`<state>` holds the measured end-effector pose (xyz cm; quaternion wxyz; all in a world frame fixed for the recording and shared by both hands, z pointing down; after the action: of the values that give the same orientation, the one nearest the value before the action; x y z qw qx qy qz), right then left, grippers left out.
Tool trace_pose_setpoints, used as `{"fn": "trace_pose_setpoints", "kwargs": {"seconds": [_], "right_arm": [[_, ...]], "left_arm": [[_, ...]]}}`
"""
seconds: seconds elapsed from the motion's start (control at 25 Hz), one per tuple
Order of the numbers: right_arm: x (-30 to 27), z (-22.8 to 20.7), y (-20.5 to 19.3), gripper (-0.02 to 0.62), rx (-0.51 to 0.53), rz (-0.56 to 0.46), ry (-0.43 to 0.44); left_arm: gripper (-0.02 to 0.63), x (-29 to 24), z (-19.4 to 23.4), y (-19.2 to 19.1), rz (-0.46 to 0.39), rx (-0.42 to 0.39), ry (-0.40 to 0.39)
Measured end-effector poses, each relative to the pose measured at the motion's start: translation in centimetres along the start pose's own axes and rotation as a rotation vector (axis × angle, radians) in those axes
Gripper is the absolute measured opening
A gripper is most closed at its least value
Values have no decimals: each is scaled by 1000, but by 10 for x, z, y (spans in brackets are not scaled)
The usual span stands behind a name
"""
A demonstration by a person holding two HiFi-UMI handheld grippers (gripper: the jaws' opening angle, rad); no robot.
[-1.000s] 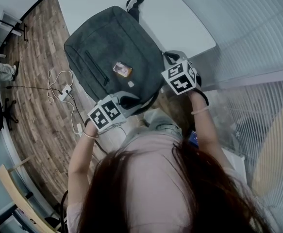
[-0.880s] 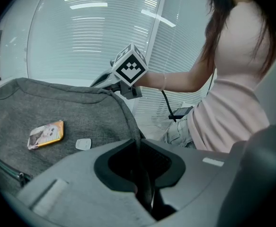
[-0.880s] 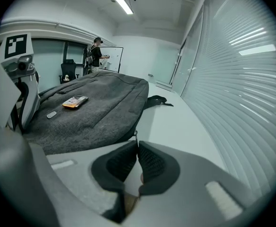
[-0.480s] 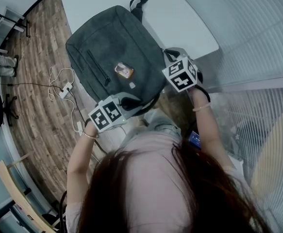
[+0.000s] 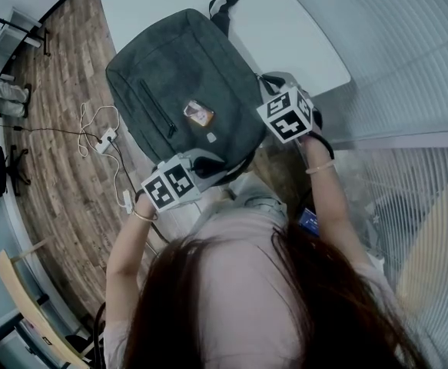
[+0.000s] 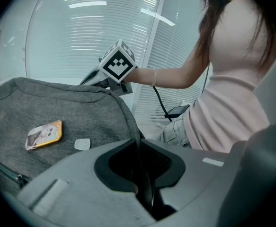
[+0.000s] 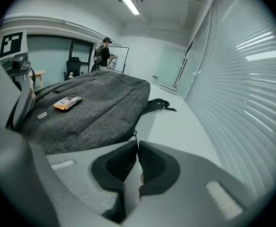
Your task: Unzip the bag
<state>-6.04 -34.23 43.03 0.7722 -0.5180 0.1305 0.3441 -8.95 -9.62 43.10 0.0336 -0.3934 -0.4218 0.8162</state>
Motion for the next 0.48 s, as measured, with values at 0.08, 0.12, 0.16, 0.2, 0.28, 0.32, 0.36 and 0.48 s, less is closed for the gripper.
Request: {"fn": "trace_pose_setpoints", "kwargs": {"seconds": [0.08, 0.12, 0.16, 0.2, 0.28, 0.32, 0.36, 0.48], "right_arm": [[-3, -1, 2, 17, 5, -3, 1], [-4, -2, 3, 17, 7, -5, 2], [-4, -2, 3, 17, 8, -6, 4], [-5, -3, 4, 17, 10, -7, 5], [-7, -3, 5, 17, 15, -8, 7], [-9, -3, 6, 17, 18, -8, 9], [-10, -4, 7, 18, 21, -8, 10], [-12, -5, 10, 18, 29, -11, 13]], "left_arm": [[40, -1, 0, 0, 3, -4, 4], [40, -1, -1, 0, 4, -7, 7], [40, -2, -1, 0, 5, -9, 9], [40, -2, -2, 1, 6, -10, 9], [40, -2, -1, 0, 5, -7, 4], [40, -2, -1, 0, 5, -5, 2], [40, -2, 0, 0, 5, -4, 0], [40, -1, -1, 0, 6, -5, 1]]}}
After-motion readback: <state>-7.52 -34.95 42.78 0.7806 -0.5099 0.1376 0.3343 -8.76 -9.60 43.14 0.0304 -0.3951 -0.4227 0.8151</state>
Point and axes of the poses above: the fingertips, and each gripper's own axes: x backward along the fingers, z to its left, y out of its top, the point moved 10 cm from there along x, backward along the fingers, and after that the axes turned 13 degrees about -y, right-handed, at the moved point
